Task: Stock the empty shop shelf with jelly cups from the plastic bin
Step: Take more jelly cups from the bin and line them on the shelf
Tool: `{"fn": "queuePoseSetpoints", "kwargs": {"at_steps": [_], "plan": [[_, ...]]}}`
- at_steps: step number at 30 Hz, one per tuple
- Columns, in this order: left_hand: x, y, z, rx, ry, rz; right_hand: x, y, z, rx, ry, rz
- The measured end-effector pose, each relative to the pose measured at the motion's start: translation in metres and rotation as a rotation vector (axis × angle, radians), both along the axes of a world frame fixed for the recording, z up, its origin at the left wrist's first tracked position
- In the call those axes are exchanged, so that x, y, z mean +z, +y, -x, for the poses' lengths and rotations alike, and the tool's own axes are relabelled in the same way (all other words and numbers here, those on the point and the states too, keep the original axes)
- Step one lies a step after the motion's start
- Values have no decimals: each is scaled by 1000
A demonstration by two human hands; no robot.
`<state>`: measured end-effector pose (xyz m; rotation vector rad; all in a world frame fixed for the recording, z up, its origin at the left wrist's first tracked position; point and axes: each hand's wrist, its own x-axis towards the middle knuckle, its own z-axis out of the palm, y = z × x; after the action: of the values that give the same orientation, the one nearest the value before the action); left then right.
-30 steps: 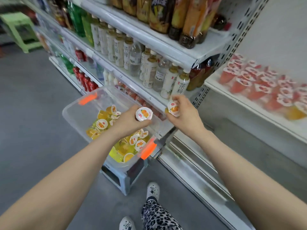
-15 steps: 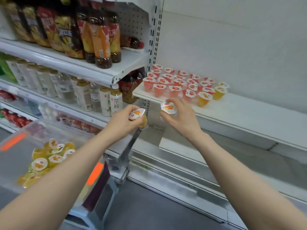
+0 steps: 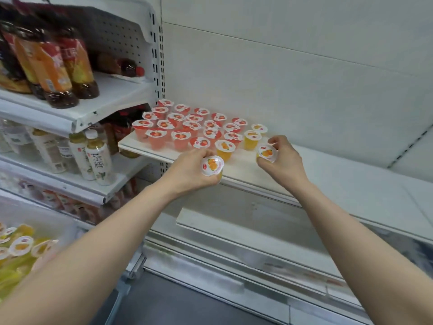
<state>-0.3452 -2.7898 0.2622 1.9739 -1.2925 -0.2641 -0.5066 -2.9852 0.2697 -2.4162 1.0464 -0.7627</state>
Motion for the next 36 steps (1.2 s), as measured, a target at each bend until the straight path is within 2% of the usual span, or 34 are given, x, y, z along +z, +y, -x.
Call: {"fn": "queuePoseSetpoints", "kwargs": {"at_steps": [4, 8, 14, 24, 36], "plan": [[4, -26, 12, 34, -52, -20, -14, -27, -4, 52, 66, -34], [7, -43, 17, 43, -187, -54, -24, -42, -16, 113, 114, -41], [5, -62, 16, 66, -406, -93, -29, -55, -33, 161, 89, -2], [8, -94, 24, 65, -595, -176, -34, -69, -35, 205, 102, 119], [-9, -125, 18, 63, -630, -201, -33, -80, -20, 283, 208, 326]]}}
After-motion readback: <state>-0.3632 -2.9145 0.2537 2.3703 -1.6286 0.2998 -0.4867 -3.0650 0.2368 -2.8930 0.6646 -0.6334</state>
